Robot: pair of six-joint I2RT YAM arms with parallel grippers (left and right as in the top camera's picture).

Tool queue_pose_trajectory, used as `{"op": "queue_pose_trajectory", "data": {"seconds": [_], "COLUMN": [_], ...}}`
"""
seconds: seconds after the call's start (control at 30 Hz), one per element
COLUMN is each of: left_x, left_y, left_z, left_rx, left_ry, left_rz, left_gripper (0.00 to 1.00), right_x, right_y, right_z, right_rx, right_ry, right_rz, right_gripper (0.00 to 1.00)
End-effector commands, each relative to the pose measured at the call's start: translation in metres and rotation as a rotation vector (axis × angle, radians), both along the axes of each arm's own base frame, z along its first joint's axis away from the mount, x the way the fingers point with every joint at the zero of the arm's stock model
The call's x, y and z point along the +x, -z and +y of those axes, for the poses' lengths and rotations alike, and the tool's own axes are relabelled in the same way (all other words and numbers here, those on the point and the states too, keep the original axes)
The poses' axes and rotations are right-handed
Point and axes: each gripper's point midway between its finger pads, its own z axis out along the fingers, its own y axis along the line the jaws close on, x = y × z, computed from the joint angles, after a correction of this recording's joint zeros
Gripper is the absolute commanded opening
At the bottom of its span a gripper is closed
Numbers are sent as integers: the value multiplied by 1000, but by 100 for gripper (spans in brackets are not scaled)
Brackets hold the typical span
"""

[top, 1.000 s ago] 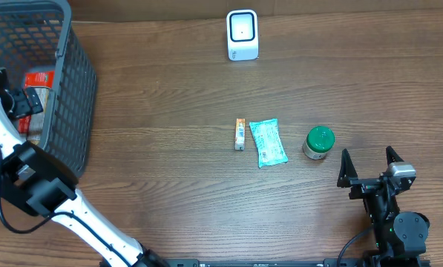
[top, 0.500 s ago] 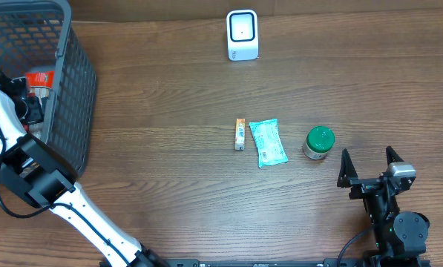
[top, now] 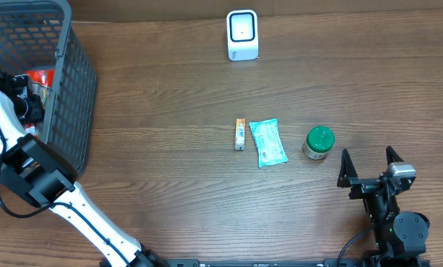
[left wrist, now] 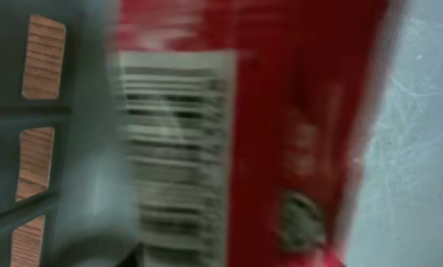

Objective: Scan the item barcode
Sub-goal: 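Grasp the red-and-tan pasta packet in the basket with the left gripper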

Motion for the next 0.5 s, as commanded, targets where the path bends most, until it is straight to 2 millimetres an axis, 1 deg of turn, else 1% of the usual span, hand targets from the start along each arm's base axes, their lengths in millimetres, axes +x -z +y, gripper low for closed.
{"op": "queue_pose_trajectory", "data": {"seconds": [0.0,0.07,0.17,0.23,0.3,0.33,0.37,0.47], "left_x": [-2,6,20,31,42,46,49,53], "left_y": [48,34,-4,-39,-81,-100,-124,-186], "left_z": [-29,-33,-34,-35,-40,-42,-47,-62], "left_rx": [-131,-126,-79,-35,9,24,37,64], "left_ry": [30,44,45,32,15,1,-26,-74], "left_rz": [57,25,-46,-116,-198,-235,-285,-408], "left_gripper": [20,17,13,10,4,4,4,4], "right_x": [0,0,0,0,0,0,0,0], "right_y": [2,2,2,2,2,2,2,2], "right_z": [-1,-1,-1,-1,-1,-1,-1,-1], "right_rx": [-1,-1,-1,-1,-1,-1,-1,-1], "right_ry": [5,5,5,5,5,5,5,5], "right_rz": [-4,-4,-4,-4,-4,-4,-4,-4], "right_gripper": [100,100,100,100,100,100,100,100]}}
